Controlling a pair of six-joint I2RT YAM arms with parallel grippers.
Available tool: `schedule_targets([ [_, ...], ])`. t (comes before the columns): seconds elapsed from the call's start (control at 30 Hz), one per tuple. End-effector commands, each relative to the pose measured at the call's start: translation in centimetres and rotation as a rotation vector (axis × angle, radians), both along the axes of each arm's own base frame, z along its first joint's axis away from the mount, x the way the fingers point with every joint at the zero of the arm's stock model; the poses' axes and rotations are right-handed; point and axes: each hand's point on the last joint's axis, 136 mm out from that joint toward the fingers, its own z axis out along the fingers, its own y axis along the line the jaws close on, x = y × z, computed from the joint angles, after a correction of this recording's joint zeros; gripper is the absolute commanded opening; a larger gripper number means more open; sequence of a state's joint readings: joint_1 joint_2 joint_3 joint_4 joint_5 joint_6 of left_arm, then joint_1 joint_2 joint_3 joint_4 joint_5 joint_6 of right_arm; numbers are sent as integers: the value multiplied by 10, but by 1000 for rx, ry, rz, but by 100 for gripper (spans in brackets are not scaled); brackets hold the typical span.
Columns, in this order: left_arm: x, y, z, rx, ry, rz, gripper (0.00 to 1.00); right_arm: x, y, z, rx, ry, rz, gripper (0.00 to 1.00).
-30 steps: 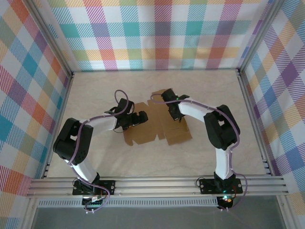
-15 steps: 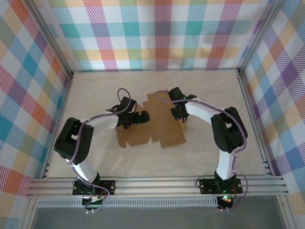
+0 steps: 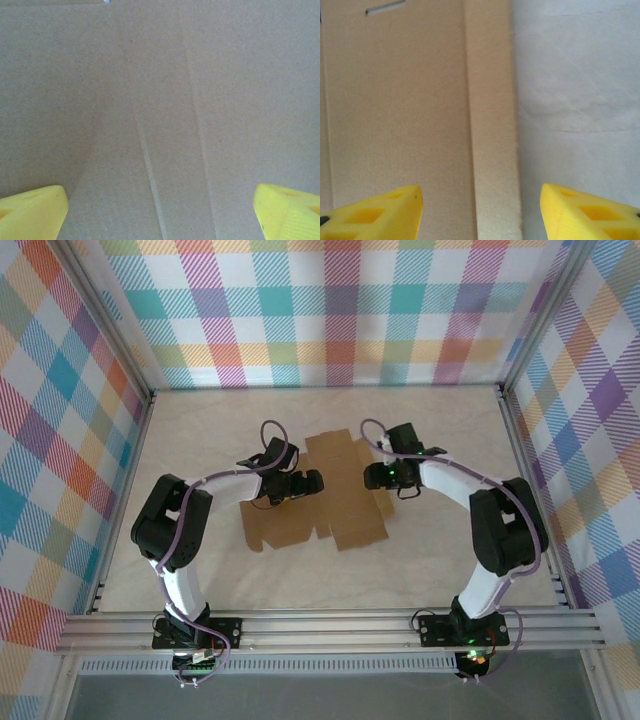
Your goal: Fold the paper box
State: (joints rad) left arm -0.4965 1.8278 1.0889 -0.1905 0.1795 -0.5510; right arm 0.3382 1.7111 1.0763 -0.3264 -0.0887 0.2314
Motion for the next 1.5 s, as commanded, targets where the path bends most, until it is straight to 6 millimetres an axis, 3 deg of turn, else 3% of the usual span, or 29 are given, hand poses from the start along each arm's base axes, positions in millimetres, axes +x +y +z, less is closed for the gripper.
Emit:
schedule_targets([
  [0.0,-20,7,-29,18,100,19,96,5,9,10,213,6,-25,63],
  [0.33,-23,8,-32,14,113,18,95,7,11,-27,221,71,0,46],
  [0.73,-23,7,-26,9,100,12,95,7,3,-29,160,69,1,0],
  [0.9,-8,7,4,-2,-28,11,99,7,-9,-23,50,60,9,0],
  [1.07,24,17,41,12,-147,35,100,13,-11,-14,-134,13,45,0],
  [1.27,58,23,61,-62,-164,47,100,27,-19,5,-397,-114,92,0],
  [1.47,70,30,75,-71,-192,71,100,45,-30,28,-702,-244,115,0],
])
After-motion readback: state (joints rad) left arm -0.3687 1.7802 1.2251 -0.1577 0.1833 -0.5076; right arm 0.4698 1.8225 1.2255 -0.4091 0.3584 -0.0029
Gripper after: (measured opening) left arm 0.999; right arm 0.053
